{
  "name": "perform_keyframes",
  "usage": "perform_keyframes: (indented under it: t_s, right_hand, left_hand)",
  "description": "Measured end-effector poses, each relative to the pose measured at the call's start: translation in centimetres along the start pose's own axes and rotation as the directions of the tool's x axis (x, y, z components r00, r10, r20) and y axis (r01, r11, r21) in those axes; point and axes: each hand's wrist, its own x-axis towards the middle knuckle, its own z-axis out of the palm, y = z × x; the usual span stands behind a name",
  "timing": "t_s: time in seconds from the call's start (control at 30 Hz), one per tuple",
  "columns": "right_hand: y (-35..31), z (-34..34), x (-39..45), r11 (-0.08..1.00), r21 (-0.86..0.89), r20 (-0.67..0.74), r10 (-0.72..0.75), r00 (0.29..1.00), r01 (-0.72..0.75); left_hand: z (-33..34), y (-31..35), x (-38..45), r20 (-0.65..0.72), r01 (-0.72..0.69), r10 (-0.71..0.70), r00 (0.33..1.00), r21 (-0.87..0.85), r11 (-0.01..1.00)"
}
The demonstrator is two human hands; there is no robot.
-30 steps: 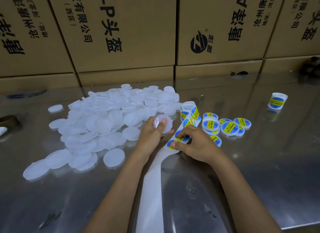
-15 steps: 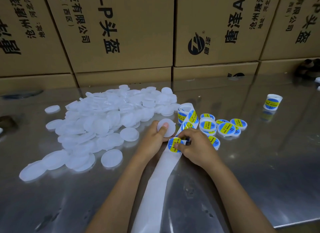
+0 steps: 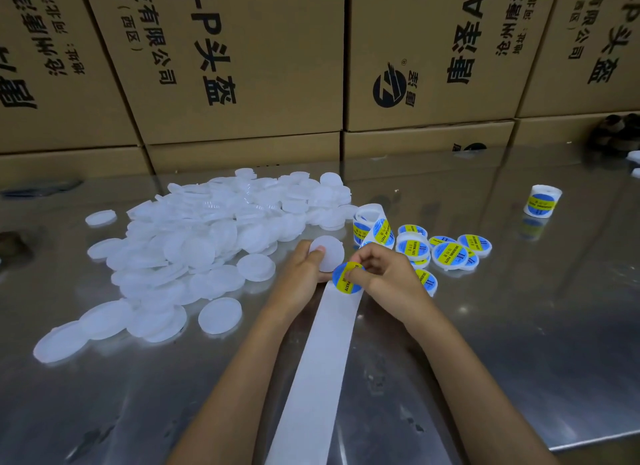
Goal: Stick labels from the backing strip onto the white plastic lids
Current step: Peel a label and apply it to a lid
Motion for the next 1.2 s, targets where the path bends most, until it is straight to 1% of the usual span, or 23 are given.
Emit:
perform_keyframes:
  t_s: [0.13, 0.23, 0.33, 0.43, 0.53, 0.6, 0.7, 0.8, 0.93, 1.2]
  right_hand:
    - [-0.2, -0.2, 0.2, 0.988, 0.142, -0.037, 0.059, 0.998, -0.053]
    - [-0.3, -0.4, 0.3, 0.958, 0.278, -0.064, 0.092, 0.994, -0.070]
    - [-0.3, -0.5, 0.4, 0.937, 0.341, -0.094, 0.117, 0.989, -0.078]
    - [-0.2, -0.2, 0.4, 0.941, 0.332, -0.117, 0.109, 0.987, -0.065]
    - [-0.3, 0.2, 0.2, 0.941, 0.338, -0.100, 0.051, 0.994, -0.014]
    - [-0.3, 0.3, 0.1, 0.951, 0.309, -0.095, 0.000, 0.996, 0.029]
    - [-0.4, 0.3, -0.1, 0.968, 0.237, -0.105, -0.061, 0.993, 0.085]
    - [-0.4, 0.3, -0.1, 0.965, 0.234, -0.124, -0.088, 0.988, 0.115]
    - [-0.4, 0.3, 0.0, 0.962, 0.235, -0.141, -0.108, 0.984, 0.139]
    - [-0.1, 0.4, 0.1, 0.970, 0.133, -0.188, -0.175, 0.967, 0.201]
  left_hand:
    - [0.1, 0.3, -0.2, -0.007, 0.003, -0.003, 1.000, -0.013, 1.000]
    - [0.1, 0.4, -0.4, 0.013, 0.013, -0.012, 1.000, -0.118, 0.993]
    - [0.0, 0.6, -0.6, 0.023, 0.017, -0.012, 1.000, -0.205, 0.979]
    - [0.2, 1.2, -0.9, 0.016, 0.004, 0.001, 1.000, -0.300, 0.954]
    - [0.3, 1.8, -1.2, 0.051, -0.017, 0.040, 0.998, -0.383, 0.924]
    - [0.4, 1.9, -1.5, 0.091, -0.055, 0.098, 0.991, -0.389, 0.920]
    - [0.6, 2.1, -1.8, 0.142, -0.073, 0.135, 0.981, -0.378, 0.923]
    - [0.6, 2.4, -1.9, 0.190, -0.048, 0.135, 0.973, -0.402, 0.914]
    - [0.4, 2.4, -1.8, 0.219, -0.029, 0.139, 0.966, -0.442, 0.897]
    - [0.7, 2.4, -2.0, 0.247, -0.030, 0.150, 0.957, -0.432, 0.902]
